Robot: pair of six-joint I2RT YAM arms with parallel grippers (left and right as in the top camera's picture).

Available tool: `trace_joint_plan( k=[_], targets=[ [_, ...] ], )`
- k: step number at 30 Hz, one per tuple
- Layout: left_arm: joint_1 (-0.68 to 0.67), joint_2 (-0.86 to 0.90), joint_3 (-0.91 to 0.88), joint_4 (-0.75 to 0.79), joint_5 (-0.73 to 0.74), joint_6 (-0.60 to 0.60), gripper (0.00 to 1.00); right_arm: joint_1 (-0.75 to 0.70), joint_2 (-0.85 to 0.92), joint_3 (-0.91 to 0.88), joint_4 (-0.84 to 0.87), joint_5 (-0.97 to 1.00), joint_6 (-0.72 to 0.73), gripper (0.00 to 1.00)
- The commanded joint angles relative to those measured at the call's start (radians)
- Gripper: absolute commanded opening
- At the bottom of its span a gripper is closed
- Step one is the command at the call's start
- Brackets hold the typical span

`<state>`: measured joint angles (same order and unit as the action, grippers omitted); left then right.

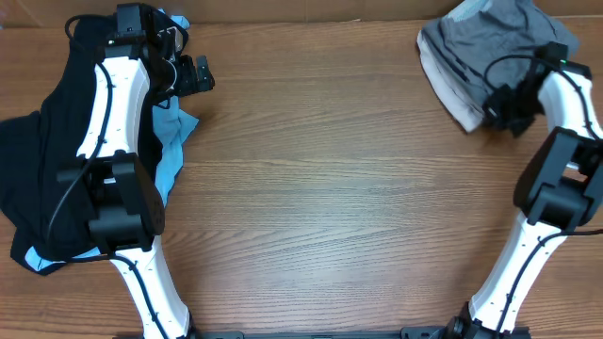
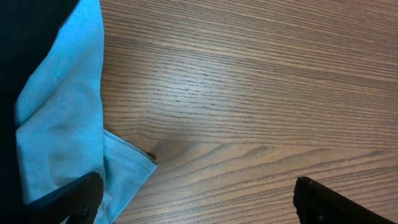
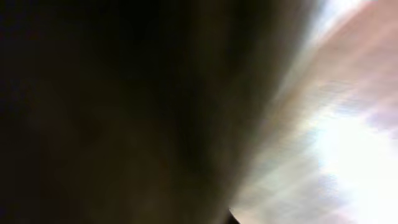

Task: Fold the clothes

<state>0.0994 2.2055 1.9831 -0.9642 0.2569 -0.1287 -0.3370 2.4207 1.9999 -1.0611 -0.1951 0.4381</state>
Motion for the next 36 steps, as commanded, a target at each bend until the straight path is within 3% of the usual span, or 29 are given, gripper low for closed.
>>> trace_joint_plan(
  k=[1,6,14,20,26,28,29,30,36],
  targets=[
    [-0.005,-0.002,0.0,0.001,-0.005,-0.01,1.0,0.108,0.011,-0.023,0.09,-0.053,0.039,0.04],
    [-0.005,-0.002,0.0,0.001,-0.006,-0.009,1.0,0.147,0.011,-0.023,0.141,-0.061,0.103,0.04],
    [-0.005,-0.002,0.0,0.001,-0.005,-0.01,1.0,0.144,-0.07,-0.021,0.079,-0.069,0.104,0.04],
    [-0.005,-0.002,0.0,0.0,-0.005,-0.01,1.0,0.13,-0.223,-0.021,-0.022,-0.069,0.042,0.14],
    [-0.005,-0.002,0.0,0.0,-0.005,-0.009,1.0,0.13,-0.402,-0.021,-0.134,-0.069,-0.034,0.49],
    [-0.005,-0.002,0.0,0.0,-0.005,-0.009,1.0,0.13,-0.464,-0.021,-0.171,-0.069,-0.066,0.67],
    [-0.005,-0.002,0.0,0.0,-0.005,-0.009,1.0,0.13,-0.491,-0.021,-0.188,-0.069,-0.082,0.8],
    [-0.005,-0.002,0.0,0.0,-0.005,-0.009,1.0,0.13,-0.52,-0.021,-0.206,-0.069,-0.1,1.0],
    [-0.005,-0.002,0.0,0.0,-0.005,-0.009,1.0,0.133,-0.696,-0.021,-0.29,-0.074,-0.131,1.0]
  ],
)
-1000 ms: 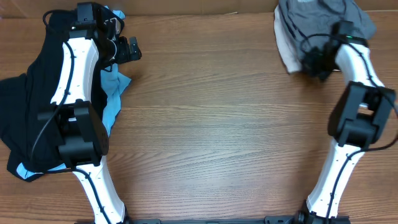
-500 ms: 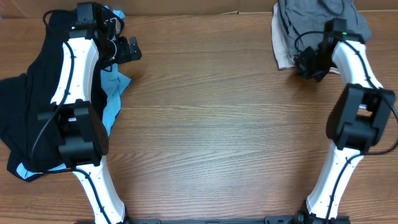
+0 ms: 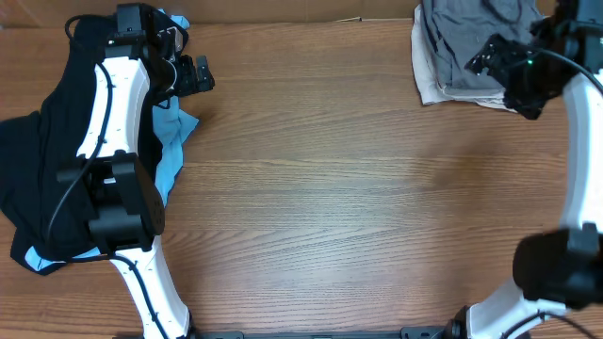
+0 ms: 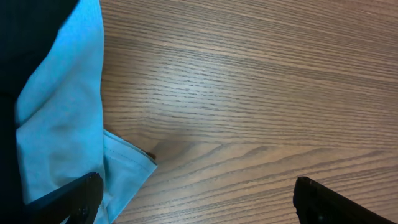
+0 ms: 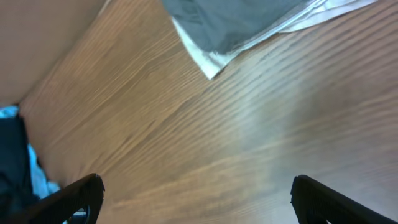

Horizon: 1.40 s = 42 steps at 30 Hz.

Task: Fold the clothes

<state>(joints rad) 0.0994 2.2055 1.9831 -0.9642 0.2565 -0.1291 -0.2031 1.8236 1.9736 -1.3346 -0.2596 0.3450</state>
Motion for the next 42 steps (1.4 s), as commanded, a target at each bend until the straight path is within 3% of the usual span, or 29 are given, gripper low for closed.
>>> trace_joint_plan(
  k=[1,8,16,24,27,32,42],
  targets=[
    [-0.005,-0.002,0.0,0.0,-0.005,-0.009,1.0,0.0,-0.127,0.005,-0.027,-0.015,-0.038,1.0],
    [-0.005,-0.002,0.0,0.0,-0.005,-0.009,1.0,0.0,-0.29,0.005,-0.122,-0.288,-0.024,1.0],
    [-0.005,-0.002,0.0,0.0,-0.005,-0.009,1.0,0.0,-0.296,0.004,-0.177,-0.224,-0.041,1.0],
    [-0.005,-0.002,0.0,0.0,-0.005,-0.009,1.0,0.001,-0.296,0.004,-0.185,-0.174,-0.336,1.0],
    [-0.005,-0.002,0.0,0.0,-0.005,-0.009,1.0,0.018,-0.314,0.002,-0.141,-0.151,-0.415,1.0],
    [-0.005,-0.002,0.0,0.0,-0.005,-0.009,1.0,0.109,-0.401,-0.055,0.003,-0.041,-0.425,1.0],
    [-0.005,-0.002,0.0,0.0,-0.005,-0.009,1.0,0.203,-0.727,-0.482,0.38,-0.002,-0.373,1.0]
  ],
)
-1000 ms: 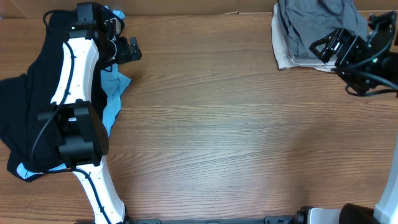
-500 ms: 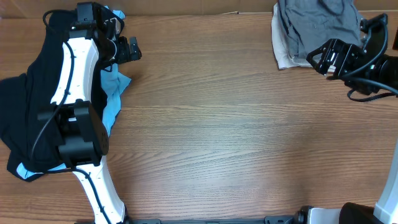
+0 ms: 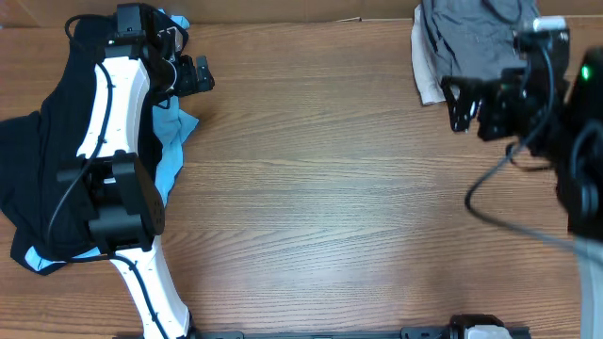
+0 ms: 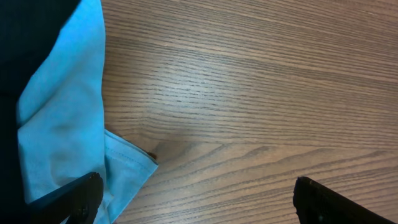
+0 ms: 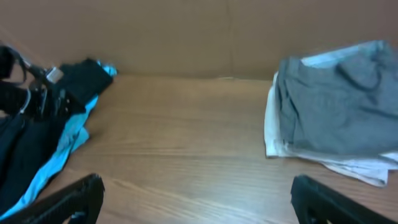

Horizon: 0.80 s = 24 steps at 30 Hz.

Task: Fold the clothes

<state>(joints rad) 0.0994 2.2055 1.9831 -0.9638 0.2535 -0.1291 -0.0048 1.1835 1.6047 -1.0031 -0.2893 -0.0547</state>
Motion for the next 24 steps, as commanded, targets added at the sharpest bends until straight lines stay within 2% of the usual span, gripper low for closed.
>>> trace_joint_plan(
  k=[1,13,18,24],
  targets=[
    [-0.005,-0.002,0.0,0.0,-0.002,-0.009,1.0,0.005,-0.122,-0.166,0.083,0.027,0.029,1.0],
    [-0.005,-0.002,0.0,0.0,-0.002,-0.009,1.0,0.005,-0.681,-0.968,0.659,0.028,0.133,1.0],
    [-0.005,-0.002,0.0,0.0,-0.002,-0.009,1.0,0.005,-0.86,-1.214,0.864,0.027,0.168,1.0],
    [-0.005,-0.002,0.0,0.0,-0.002,-0.009,1.0,0.005,-0.962,-1.368,0.976,0.049,0.19,1.0]
  ],
)
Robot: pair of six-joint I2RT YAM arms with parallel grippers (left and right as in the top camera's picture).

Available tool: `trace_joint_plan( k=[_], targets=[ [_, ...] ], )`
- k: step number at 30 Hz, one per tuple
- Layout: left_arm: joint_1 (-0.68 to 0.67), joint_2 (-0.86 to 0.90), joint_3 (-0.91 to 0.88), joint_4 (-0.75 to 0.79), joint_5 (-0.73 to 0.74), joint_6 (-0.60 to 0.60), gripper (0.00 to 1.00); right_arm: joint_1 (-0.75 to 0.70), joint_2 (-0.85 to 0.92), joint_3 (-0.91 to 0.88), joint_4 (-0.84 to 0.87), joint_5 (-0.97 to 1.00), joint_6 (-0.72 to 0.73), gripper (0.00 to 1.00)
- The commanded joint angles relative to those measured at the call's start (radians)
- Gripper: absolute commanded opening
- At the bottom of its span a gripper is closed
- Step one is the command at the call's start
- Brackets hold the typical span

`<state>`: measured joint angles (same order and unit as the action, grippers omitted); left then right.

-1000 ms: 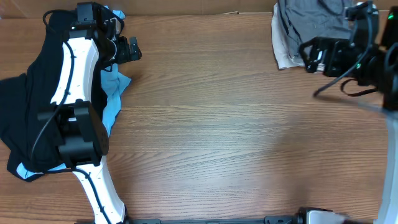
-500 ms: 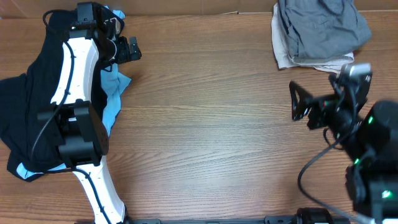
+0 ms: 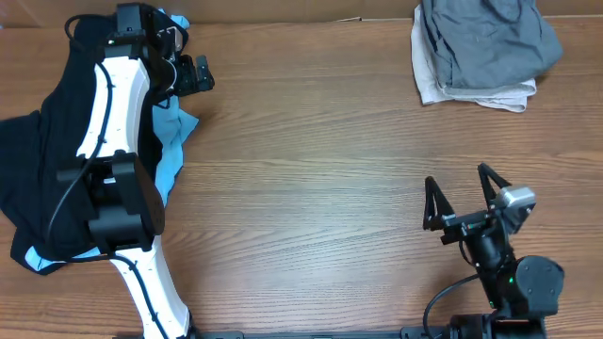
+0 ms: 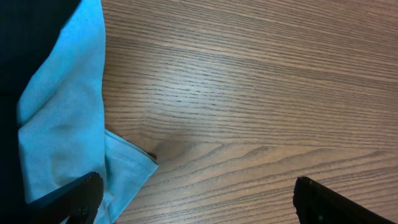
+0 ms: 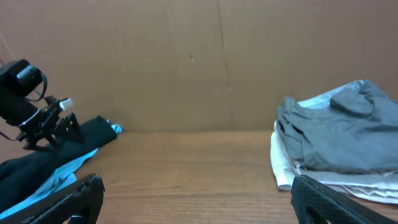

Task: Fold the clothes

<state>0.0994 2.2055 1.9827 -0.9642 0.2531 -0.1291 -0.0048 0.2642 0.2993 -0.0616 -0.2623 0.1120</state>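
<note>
A folded stack of grey and white clothes lies at the back right; the right wrist view shows this stack across the table. A heap of black clothes with a light blue garment covers the left side. My left gripper hangs open over bare wood just right of the blue garment, nothing between its fingers. My right gripper stands open at the front right, far from the stack, and holds nothing.
The wooden table ends at a brown cardboard wall along the back. My left arm lies over the black heap. The right arm's base sits at the front right edge.
My right arm has drawn back from high in front of the folded stack to the front right, its camera now looking level across the table. The left arm and the clothes are unchanged.
My right gripper was first down against the grey stack, its view dark. Then it was off the stack and open beside it, then raised higher in front of it, and now it is back at the front right. The left gripper stayed open by the blue garment throughout.
</note>
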Motion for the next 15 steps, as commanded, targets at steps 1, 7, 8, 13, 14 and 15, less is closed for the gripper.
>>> trace_joint_plan(
  k=[1,7,8,13,14,15],
  targets=[
    [-0.002,-0.002,0.0,0.0,-0.002,-0.009,1.0,0.005,-0.057,-0.082,0.049,0.032,0.023,1.0],
    [-0.008,-0.002,0.0,0.0,-0.002,-0.009,1.0,0.006,-0.146,-0.193,0.125,0.095,0.023,1.0],
    [-0.008,-0.002,0.0,0.0,-0.002,-0.009,1.0,0.006,-0.16,-0.209,0.135,0.104,0.023,1.0],
    [-0.004,-0.002,0.0,0.0,-0.002,-0.009,1.0,0.006,-0.218,-0.253,0.166,0.106,0.023,1.0],
    [-0.004,-0.002,0.0,0.0,-0.002,-0.009,1.0,0.006,-0.229,-0.26,0.175,0.107,0.023,1.0],
    [-0.003,-0.002,0.0,0.0,-0.002,-0.009,1.0,0.006,-0.238,-0.266,0.185,0.111,0.023,1.0]
  ],
)
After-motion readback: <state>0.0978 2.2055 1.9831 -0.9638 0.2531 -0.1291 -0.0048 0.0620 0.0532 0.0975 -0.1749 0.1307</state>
